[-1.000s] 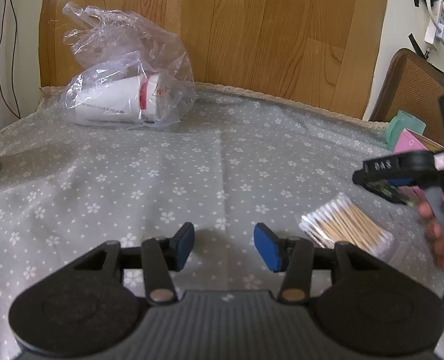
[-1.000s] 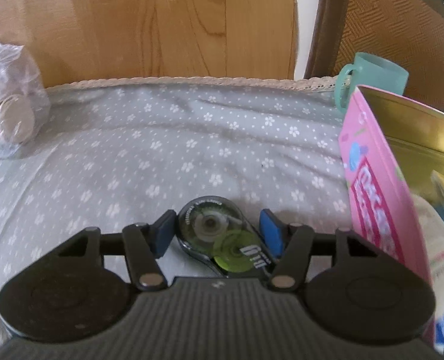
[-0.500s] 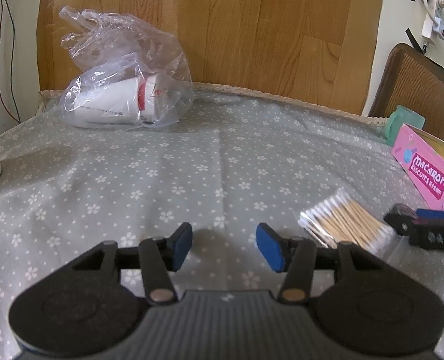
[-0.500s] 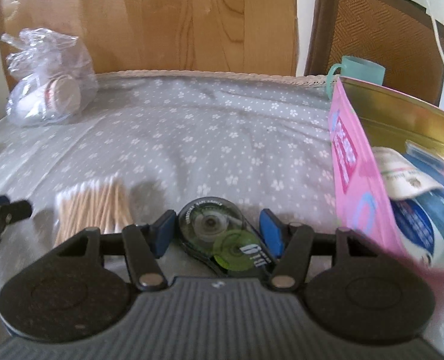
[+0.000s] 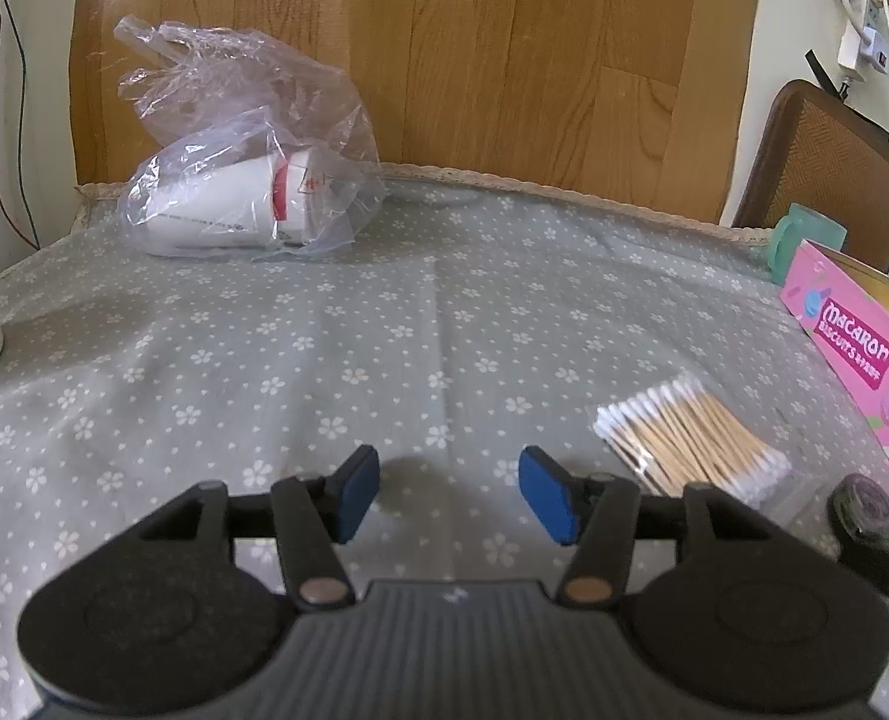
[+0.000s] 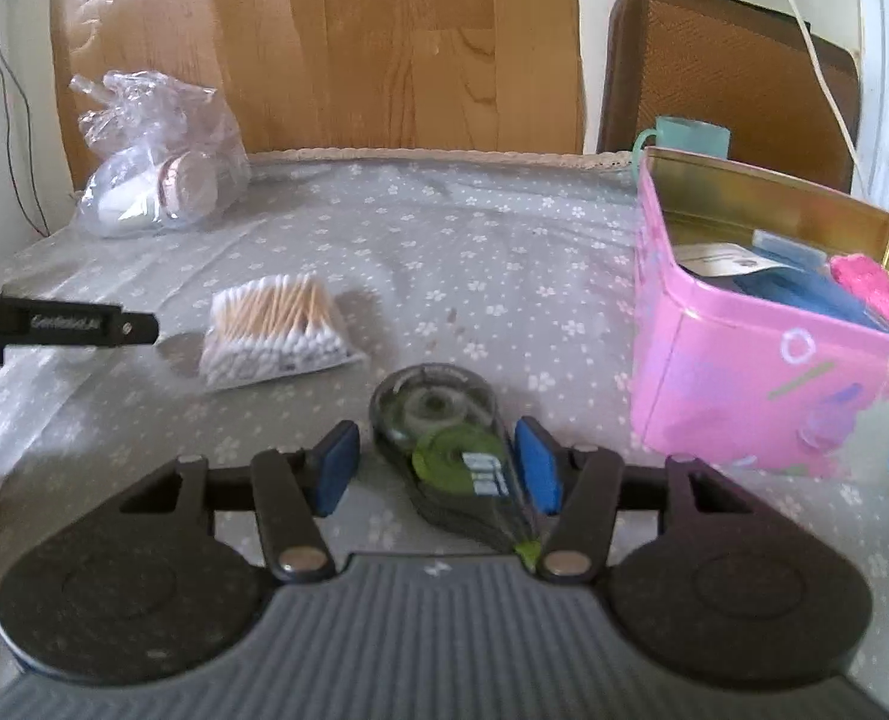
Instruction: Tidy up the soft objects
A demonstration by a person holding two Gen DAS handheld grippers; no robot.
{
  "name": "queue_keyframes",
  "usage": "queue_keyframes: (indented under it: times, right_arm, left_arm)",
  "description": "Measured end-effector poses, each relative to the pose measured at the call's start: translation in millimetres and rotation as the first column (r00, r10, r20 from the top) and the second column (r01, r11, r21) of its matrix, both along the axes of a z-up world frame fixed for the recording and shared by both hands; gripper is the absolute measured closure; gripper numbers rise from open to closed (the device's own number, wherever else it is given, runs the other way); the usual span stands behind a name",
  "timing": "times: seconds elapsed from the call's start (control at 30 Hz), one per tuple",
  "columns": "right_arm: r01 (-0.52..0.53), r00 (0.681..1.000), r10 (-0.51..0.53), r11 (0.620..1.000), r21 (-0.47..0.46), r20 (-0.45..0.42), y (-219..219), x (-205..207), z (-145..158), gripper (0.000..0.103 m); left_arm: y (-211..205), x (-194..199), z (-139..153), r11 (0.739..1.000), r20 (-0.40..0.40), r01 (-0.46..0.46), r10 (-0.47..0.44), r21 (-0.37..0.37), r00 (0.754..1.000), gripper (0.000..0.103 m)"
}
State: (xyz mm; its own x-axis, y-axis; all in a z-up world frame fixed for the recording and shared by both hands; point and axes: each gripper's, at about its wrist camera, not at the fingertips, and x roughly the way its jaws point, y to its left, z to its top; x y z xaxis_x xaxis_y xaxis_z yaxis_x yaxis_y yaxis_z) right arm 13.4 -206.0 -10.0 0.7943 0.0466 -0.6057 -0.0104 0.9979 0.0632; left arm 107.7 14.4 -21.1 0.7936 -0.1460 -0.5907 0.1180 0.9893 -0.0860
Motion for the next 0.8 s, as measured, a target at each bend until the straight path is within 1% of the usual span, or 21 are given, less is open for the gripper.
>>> queue_keyframes:
  times: [0.1, 0.37, 0.6, 0.67, 0.8]
  right_arm:
    - [-0.012, 1.000, 0.012, 1.000, -0.026, 0.002, 3.8, -2.8, -1.2, 0.042]
    - [-0.020, 1.000, 0.020, 0.999, -0.025, 0.004, 1.2, -2.3, -1.9, 0.042]
    - [-0.019, 1.000, 0.019, 1.000, -0.025, 0.005, 1.6, -3.0, -1.8, 0.042]
    - [-0.018, 1.000, 0.018, 1.000, -0.024, 0.005, 2.1, -3.2, -1.7, 0.041]
    - [-0.013, 1.000, 0.013, 1.000, -0.024, 0.005, 3.2, -3.5, -1.4, 0.041]
  left_arm:
    - [-0.2, -0.3, 0.0, 1.000, 0.000, 0.005, -0.005, -0.004, 1.000, 0.047]
    - [1.9, -0.4, -0.1, 0.999, -0.003, 0.020, -0.021, -0.027, 1.000, 0.037]
    - [0.6, -1.7, -0.4, 0.999, -0.006, 0.021, -0.021, -0.032, 1.000, 0.033]
    - [0.4, -2.3, -0.5, 0.999, -0.006, 0.023, -0.023, -0.033, 1.000, 0.030]
    - [-0.3, -3.8, -0.7, 0.999, -0.005, 0.029, -0.029, -0.039, 1.000, 0.029]
